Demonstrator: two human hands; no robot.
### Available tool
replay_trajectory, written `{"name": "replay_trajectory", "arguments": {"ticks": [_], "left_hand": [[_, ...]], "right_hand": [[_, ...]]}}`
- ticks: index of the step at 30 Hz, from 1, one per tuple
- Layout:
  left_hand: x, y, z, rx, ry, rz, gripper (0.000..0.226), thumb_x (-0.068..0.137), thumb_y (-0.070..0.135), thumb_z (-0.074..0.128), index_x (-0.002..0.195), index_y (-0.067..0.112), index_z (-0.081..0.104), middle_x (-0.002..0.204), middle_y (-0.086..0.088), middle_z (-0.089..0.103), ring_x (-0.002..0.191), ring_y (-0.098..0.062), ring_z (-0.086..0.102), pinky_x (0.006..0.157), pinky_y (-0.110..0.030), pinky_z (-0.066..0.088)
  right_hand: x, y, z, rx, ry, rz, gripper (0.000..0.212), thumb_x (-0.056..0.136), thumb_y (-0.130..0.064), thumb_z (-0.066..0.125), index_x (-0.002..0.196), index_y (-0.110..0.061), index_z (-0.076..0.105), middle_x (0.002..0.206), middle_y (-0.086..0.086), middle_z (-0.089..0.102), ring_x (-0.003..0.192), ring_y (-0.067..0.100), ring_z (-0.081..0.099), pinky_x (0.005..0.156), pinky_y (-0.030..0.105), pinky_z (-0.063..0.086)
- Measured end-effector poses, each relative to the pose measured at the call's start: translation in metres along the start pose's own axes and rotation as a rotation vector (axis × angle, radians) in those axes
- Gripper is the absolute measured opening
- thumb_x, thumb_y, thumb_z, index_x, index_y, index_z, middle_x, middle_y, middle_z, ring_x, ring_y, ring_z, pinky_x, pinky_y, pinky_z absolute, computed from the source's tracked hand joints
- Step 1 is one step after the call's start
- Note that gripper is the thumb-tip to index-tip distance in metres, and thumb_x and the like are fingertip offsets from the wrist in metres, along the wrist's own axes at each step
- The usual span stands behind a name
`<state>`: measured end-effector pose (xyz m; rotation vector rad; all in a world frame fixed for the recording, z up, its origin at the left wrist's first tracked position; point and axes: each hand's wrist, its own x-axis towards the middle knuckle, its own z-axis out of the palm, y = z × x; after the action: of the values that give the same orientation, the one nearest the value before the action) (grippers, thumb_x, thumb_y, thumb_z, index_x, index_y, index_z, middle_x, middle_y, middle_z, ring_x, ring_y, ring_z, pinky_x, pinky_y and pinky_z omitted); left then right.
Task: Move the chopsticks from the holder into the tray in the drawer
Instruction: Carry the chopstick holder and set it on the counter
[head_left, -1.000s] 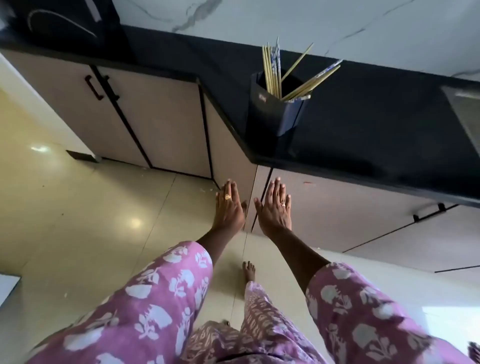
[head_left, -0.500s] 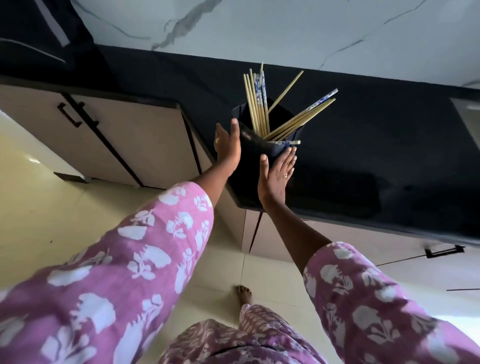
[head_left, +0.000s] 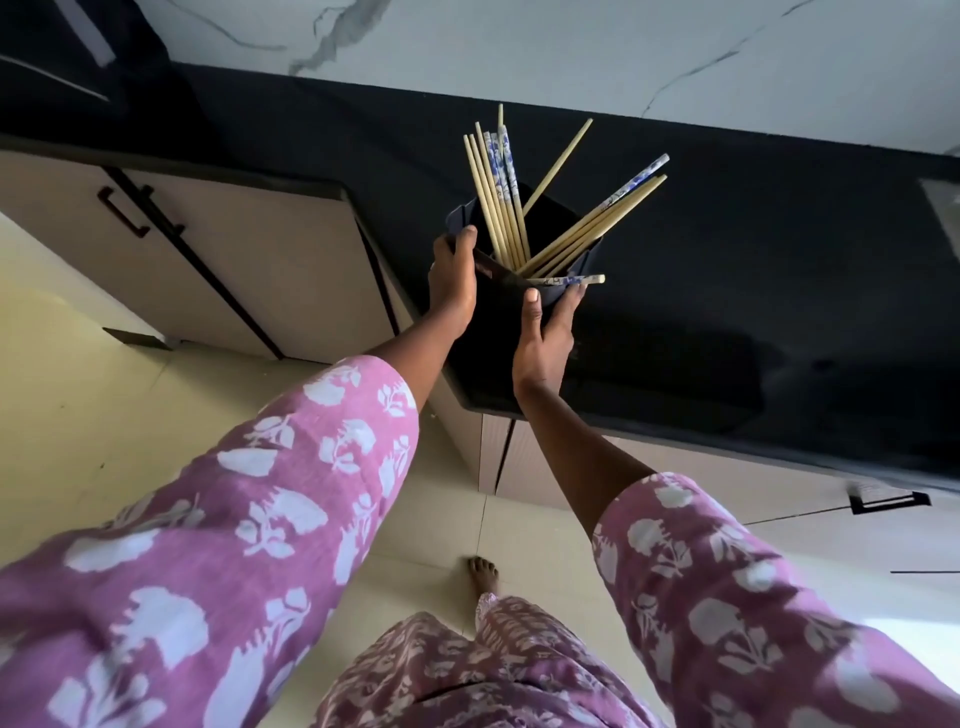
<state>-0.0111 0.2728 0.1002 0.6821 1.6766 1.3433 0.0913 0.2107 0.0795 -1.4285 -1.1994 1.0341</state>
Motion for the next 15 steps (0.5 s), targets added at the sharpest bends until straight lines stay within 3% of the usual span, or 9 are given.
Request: {"name": "replay_trajectory", "arguments": {"ticks": [3, 5, 7, 10, 15], "left_hand": [[-0.016, -0.007, -0.003, -0.001, 0.062, 0.027, 0.028, 0.091, 0.039, 0.043, 0.107, 0.018, 0.05, 0.084, 0.005, 0.053, 0.084, -0.018, 0.053, 0.071, -0.033, 0.04], [-0.036, -0.013, -0.011, -0.007, 0.111, 0.059, 0.029, 0.092, 0.033, 0.042, 0.112, 0.014, 0.05, 0.082, 0.005, 0.052, 0.085, -0.022, 0.053, 0.07, -0.033, 0.04], [-0.049, -0.014, -0.016, -0.018, 0.171, 0.082, 0.03, 0.093, 0.028, 0.041, 0.115, 0.009, 0.049, 0.084, 0.002, 0.052, 0.089, -0.027, 0.053, 0.074, -0.034, 0.04], [-0.079, -0.022, -0.03, -0.02, 0.195, 0.099, 0.031, 0.095, 0.024, 0.039, 0.119, 0.006, 0.048, 0.094, -0.006, 0.053, 0.091, -0.03, 0.054, 0.079, -0.037, 0.042], [-0.141, -0.041, -0.053, -0.018, 0.231, 0.135, 0.032, 0.096, 0.02, 0.039, 0.123, 0.003, 0.047, 0.09, -0.004, 0.053, 0.07, -0.017, 0.049, 0.058, -0.023, 0.039]], "right_hand": [[-0.014, -0.004, -0.005, 0.056, 0.035, 0.007, 0.11, 0.068, -0.087, 0.029, 0.15, -0.018, 0.006, 0.158, 0.008, 0.02, 0.144, 0.024, 0.023, 0.119, 0.044, 0.022], [-0.031, -0.002, -0.008, 0.064, 0.031, -0.008, 0.118, 0.06, -0.093, 0.024, 0.15, -0.017, 0.009, 0.155, 0.011, 0.027, 0.143, 0.026, 0.027, 0.118, 0.046, 0.024], [-0.043, -0.002, -0.01, 0.066, 0.03, -0.011, 0.108, 0.069, -0.086, 0.03, 0.15, -0.015, 0.015, 0.151, 0.013, 0.035, 0.139, 0.028, 0.033, 0.116, 0.047, 0.028], [-0.067, 0.0, -0.012, 0.093, 0.052, 0.009, 0.077, 0.085, -0.058, 0.034, 0.145, -0.01, 0.027, 0.14, 0.018, 0.048, 0.13, 0.032, 0.044, 0.11, 0.049, 0.035], [-0.121, 0.008, -0.023, 0.125, 0.095, 0.006, 0.07, 0.087, -0.051, 0.034, 0.142, -0.009, 0.034, 0.132, 0.016, 0.054, 0.122, 0.023, 0.049, 0.103, 0.034, 0.037]]}}
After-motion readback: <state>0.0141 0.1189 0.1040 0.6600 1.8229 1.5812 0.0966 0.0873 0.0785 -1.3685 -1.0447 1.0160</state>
